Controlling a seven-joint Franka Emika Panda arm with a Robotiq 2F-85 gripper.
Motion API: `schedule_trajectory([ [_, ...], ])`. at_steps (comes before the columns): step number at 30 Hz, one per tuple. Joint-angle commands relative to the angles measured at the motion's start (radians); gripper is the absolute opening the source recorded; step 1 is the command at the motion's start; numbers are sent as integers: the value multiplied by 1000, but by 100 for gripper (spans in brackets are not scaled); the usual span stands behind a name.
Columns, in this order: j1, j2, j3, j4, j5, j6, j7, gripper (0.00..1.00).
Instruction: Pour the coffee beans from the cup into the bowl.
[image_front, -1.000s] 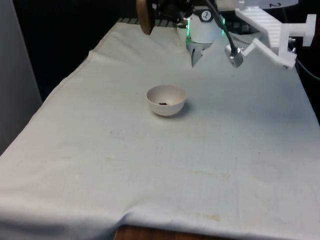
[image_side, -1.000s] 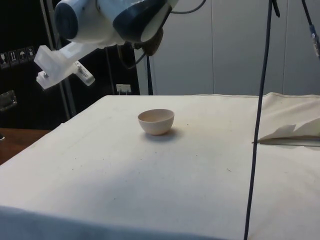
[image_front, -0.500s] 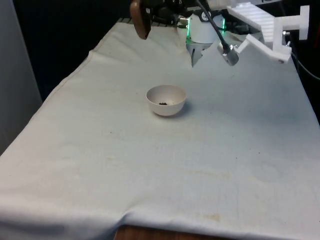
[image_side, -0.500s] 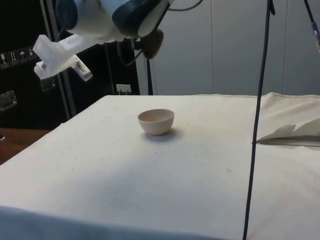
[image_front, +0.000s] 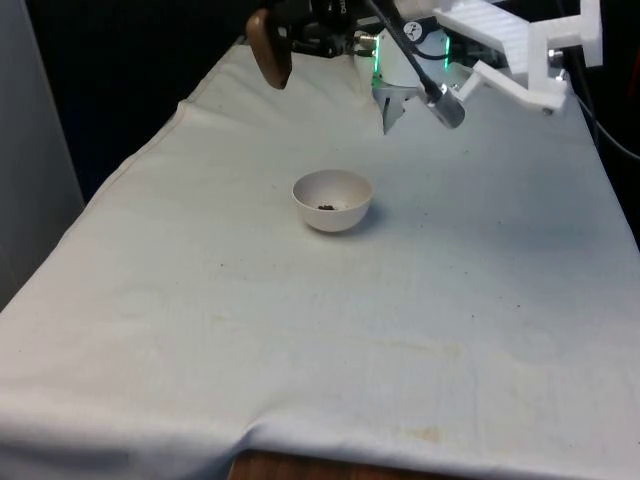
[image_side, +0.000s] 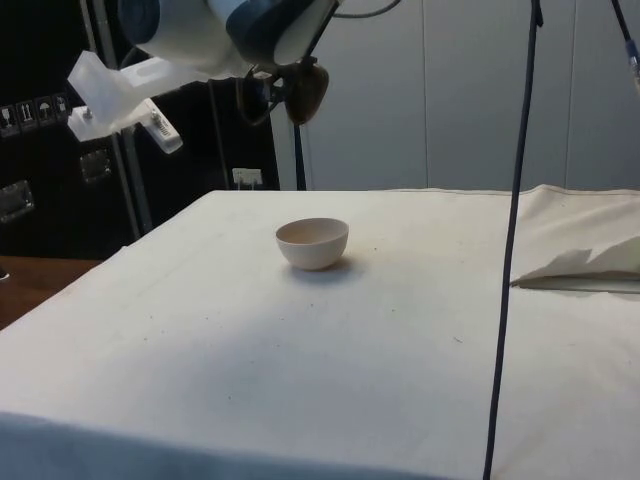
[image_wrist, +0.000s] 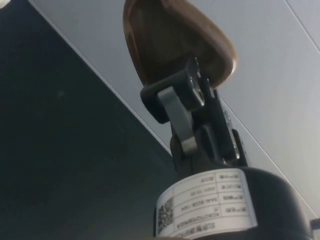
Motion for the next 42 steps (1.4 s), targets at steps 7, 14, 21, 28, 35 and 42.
schedule_trajectory([
  [7,-9,-13,-23,-4,35,65,-27,4],
  [14,-10,-17,-49,-3,60,107,-45,4],
  [21,-2,-12,-78,0,73,132,-53,4],
  [28,-11,-19,-99,0,110,189,-84,4],
  [35,-11,-22,-129,0,142,233,-109,4],
  [42,-13,-23,-150,0,167,266,-130,4],
])
